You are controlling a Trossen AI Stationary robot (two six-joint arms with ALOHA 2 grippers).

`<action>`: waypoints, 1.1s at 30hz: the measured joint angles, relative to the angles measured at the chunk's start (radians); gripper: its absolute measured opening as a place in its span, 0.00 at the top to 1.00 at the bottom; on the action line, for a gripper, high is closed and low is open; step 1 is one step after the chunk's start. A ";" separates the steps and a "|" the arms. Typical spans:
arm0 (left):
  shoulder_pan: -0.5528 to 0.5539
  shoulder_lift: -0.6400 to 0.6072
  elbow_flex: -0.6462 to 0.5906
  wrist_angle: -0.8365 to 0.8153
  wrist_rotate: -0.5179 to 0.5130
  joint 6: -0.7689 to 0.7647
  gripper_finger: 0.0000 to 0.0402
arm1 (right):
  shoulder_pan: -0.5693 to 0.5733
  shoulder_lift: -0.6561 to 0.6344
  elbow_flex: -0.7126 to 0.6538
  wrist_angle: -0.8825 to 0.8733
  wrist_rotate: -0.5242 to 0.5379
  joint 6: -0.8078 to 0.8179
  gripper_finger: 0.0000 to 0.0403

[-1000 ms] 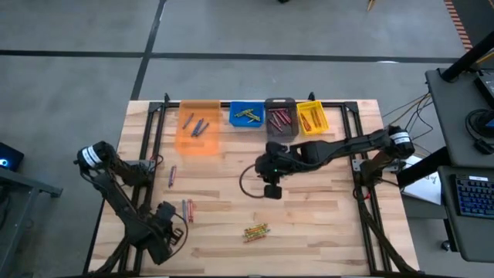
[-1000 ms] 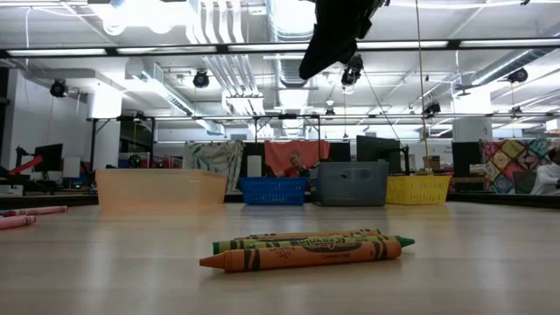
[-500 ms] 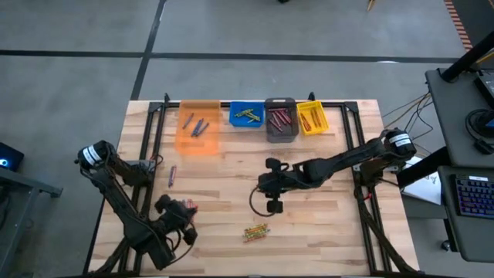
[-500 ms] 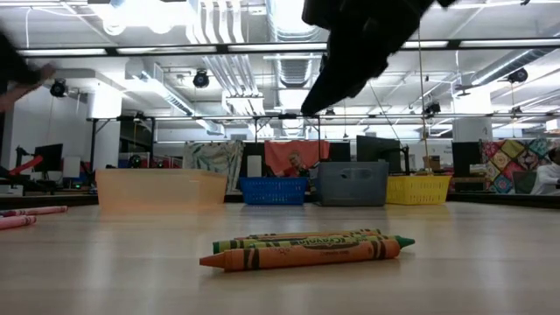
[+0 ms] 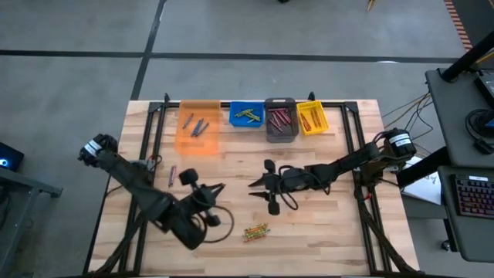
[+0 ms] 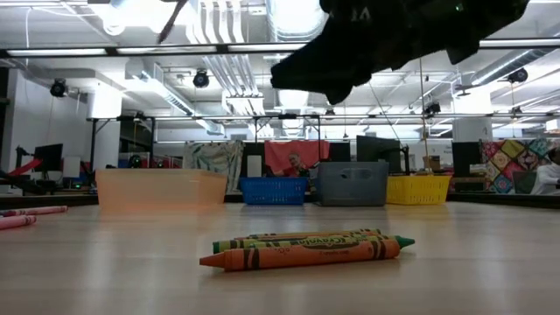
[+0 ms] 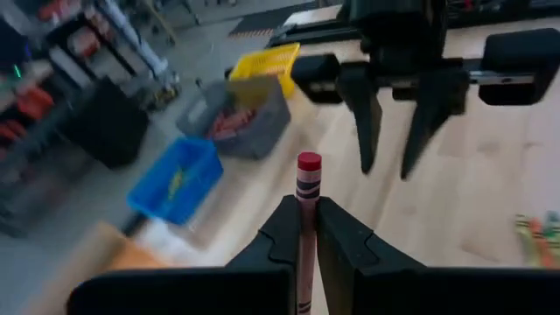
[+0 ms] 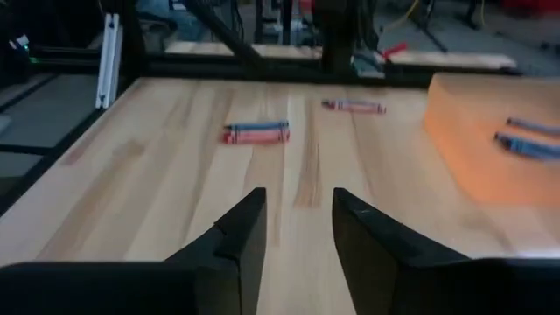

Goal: Sort crayons
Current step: Put the red crayon into the black bin

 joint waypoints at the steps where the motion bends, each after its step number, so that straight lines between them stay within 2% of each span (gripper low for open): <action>1: 0.016 0.000 0.007 0.023 -0.001 0.060 1.00 | 0.000 0.000 0.003 0.004 0.000 -0.011 0.69; 5: 0.074 -0.002 0.005 0.158 -0.005 0.282 1.00 | -0.004 0.000 0.033 0.023 0.008 -0.075 0.64; 8: 0.121 -0.002 -0.002 0.231 0.050 0.426 1.00 | -0.019 0.000 0.071 0.023 0.009 -0.138 0.61; 13: 0.178 -0.017 -0.011 0.313 0.093 0.558 1.00 | -0.056 0.000 0.125 0.007 0.011 -0.204 0.59; 16: 0.205 -0.036 -0.047 0.423 0.186 0.650 1.00 | -0.078 0.000 0.138 0.003 0.011 -0.218 0.59; 18: 0.230 -0.067 -0.094 0.524 0.254 0.725 1.00 | -0.093 0.000 0.145 -0.015 0.010 -0.227 0.59; 22: 0.290 -0.159 -0.202 0.679 0.324 0.808 1.00 | -0.118 0.000 0.159 -0.093 0.009 -0.232 0.59; 28: 0.403 -0.325 -0.435 0.979 0.499 0.865 1.00 | -0.150 0.000 0.162 -0.109 0.008 -0.218 0.58; 33: 0.510 -0.415 -0.615 1.225 0.671 0.877 1.00 | -0.193 0.000 0.186 -0.100 0.007 -0.197 0.58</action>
